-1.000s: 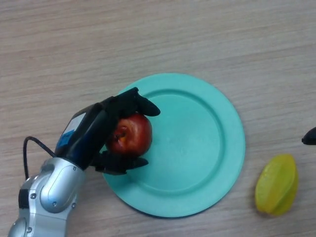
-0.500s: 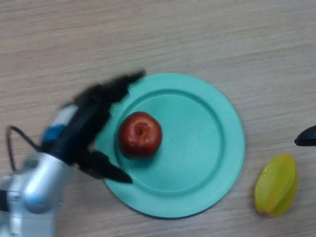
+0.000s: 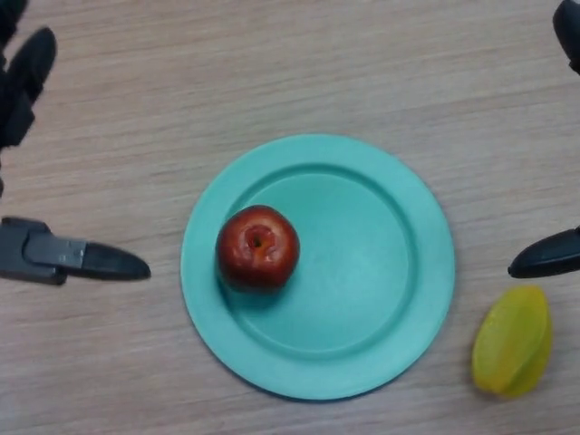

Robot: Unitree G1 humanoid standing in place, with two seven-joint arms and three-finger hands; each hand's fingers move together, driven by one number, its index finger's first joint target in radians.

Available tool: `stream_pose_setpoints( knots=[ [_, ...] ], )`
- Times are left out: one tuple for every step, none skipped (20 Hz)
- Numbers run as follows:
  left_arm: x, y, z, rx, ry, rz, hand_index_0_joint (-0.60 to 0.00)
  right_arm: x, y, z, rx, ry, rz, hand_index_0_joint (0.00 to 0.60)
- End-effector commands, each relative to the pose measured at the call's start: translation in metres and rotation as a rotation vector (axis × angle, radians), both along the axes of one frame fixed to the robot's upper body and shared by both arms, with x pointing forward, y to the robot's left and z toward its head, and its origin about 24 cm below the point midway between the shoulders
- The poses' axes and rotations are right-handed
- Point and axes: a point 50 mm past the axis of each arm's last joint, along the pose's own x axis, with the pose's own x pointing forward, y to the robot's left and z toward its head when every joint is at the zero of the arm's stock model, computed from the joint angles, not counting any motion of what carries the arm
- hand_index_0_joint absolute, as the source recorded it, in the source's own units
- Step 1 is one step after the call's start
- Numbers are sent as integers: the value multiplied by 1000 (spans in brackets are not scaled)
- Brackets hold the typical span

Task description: Pick up the red apple and place it on the plate

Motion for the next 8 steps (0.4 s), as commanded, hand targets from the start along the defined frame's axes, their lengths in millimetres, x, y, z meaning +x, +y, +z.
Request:
stream_pose_setpoints(
  knots=[
    [-17,1,22,45,-220,33,0,-14,-5,24,-20,-193,-64,0],
    [-20,1,21,42,-228,34,0,-14,-4,22,-18,-187,-58,0],
    [-22,1,21,39,-232,36,0,-15,-3,21,-17,-178,-52,0],
    [-24,0,21,31,-237,37,0,-14,-3,21,-16,-168,-45,0],
    [-25,0,22,32,-241,38,0,-14,-3,21,-17,-168,-44,0],
    [-26,-1,24,38,-250,38,0,-14,-2,22,-25,-171,-44,0],
    [-27,-1,25,43,-255,37,0,-14,-1,22,-27,-171,-43,0],
    [-28,-1,26,43,-265,37,0,-14,0,22,-27,-170,-38,0]
  ],
)
